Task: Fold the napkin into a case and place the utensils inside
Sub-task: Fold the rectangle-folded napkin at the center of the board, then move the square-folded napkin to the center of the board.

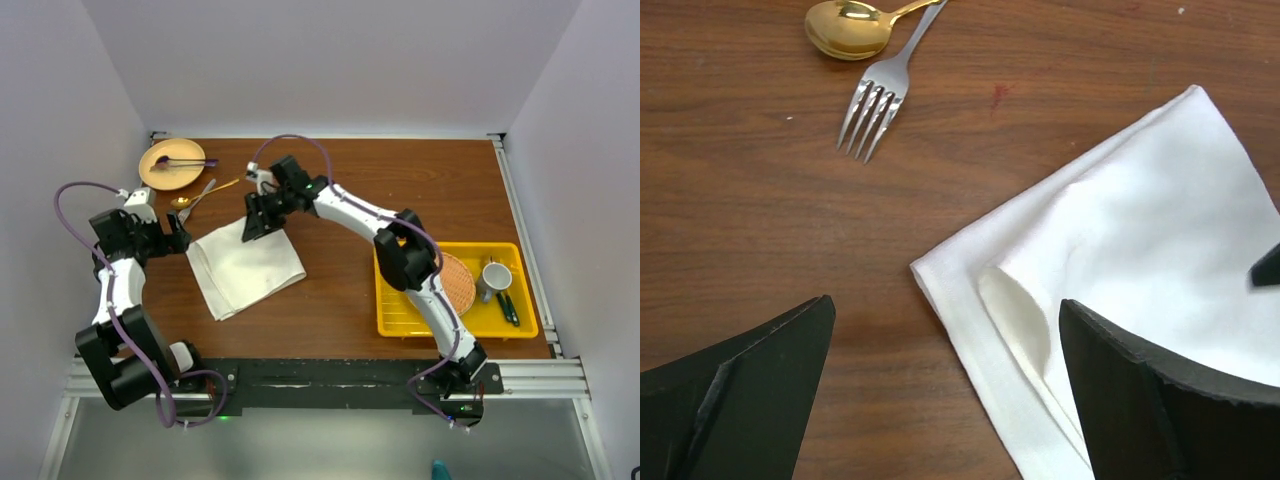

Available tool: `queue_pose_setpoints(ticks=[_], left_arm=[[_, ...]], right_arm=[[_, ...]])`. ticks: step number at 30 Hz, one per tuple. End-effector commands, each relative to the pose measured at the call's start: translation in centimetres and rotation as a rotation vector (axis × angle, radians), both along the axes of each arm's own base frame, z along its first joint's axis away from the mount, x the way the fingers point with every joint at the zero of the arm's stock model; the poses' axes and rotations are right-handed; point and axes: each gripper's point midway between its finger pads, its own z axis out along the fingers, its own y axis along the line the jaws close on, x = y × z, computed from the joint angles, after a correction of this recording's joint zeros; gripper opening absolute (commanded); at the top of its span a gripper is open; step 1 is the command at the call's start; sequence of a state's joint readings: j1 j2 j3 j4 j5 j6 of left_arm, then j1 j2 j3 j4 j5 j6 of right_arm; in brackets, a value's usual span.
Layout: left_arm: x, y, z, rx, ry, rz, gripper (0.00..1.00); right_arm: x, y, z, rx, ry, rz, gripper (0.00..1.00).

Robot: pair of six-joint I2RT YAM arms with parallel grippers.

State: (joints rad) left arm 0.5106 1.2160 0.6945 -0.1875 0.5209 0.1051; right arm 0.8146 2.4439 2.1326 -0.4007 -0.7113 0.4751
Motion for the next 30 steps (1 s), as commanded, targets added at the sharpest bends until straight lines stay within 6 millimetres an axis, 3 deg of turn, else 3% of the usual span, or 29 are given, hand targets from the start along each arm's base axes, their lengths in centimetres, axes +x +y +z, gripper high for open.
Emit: queue_pose_setpoints(ticks=[1, 2, 5, 11, 15, 17, 18, 21, 22, 24, 25, 27, 28, 30], left_arm=[[1.5, -0.4, 2.1, -0.017, -0.083, -0.067, 1.0], [1.8, -0.7, 2.5, -0.02, -0.096, -0.092, 1.0], [2.0, -0.9, 3.1, 0.008, -0.117, -0.145, 1.0], [0.8, -1.9, 2.4, 0.073, -0.089, -0.284, 1.0], [-0.5, -2.8, 1.6, 0.08, -0.055, -0.359, 1.0], [-0.9, -3.1, 1.4, 0.09, -0.054, -0.392, 1.0], [-1.3, -3.4, 1.3, 0.086, -0.048, -0.404, 1.0], [-2.1, -4.6, 1.2, 0.081, -0.055, -0.472, 1.0], [-2.2, -5.1, 1.2, 0.09, -0.065, -0.506, 1.0], [-2.5, -5.6, 1.2, 0.102, -0.071, -0.529, 1.0], [-2.4, -5.7, 1.1, 0.119, -0.072, -0.538, 1.0], [-2.2, -5.8, 1.2, 0.129, -0.077, -0.543, 1.0], [-2.1, -5.8, 1.2, 0.13, -0.079, -0.544, 1.0], [-1.8, -5.7, 1.4, 0.135, -0.088, -0.542, 1.0]], right_arm=[[0.9, -6.0, -0.2, -0.181, -0.148, 0.025, 0.41], [0.9, -7.6, -2.2, -0.265, -0.173, 0.034, 0.39], [1.1, -10.3, -5.6, -0.398, -0.198, 0.066, 0.36], [3.7, -15.9, -9.3, -0.585, -0.261, 0.097, 0.31], [7.1, -20.4, -10.9, -0.691, -0.328, 0.127, 0.3], [10.6, -21.9, -9.8, -0.708, -0.427, 0.127, 0.3], [11.7, -22.1, -10.4, -0.717, -0.449, 0.139, 0.3], [15.8, -20.6, -8.1, -0.663, -0.643, 0.195, 0.33], [17.0, -19.5, -6.3, -0.62, -0.709, 0.191, 0.35], [16.7, -17.0, -4.4, -0.509, -0.761, 0.223, 0.38], [16.4, -16.0, -2.3, -0.466, -0.794, 0.219, 0.4], [14.1, -13.4, 0.0, -0.351, -0.785, 0.239, 0.4], [13.1, -12.6, 2.7, -0.293, -0.804, 0.226, 0.41], [10.5, -10.8, 2.7, -0.231, -0.76, 0.216, 0.4]])
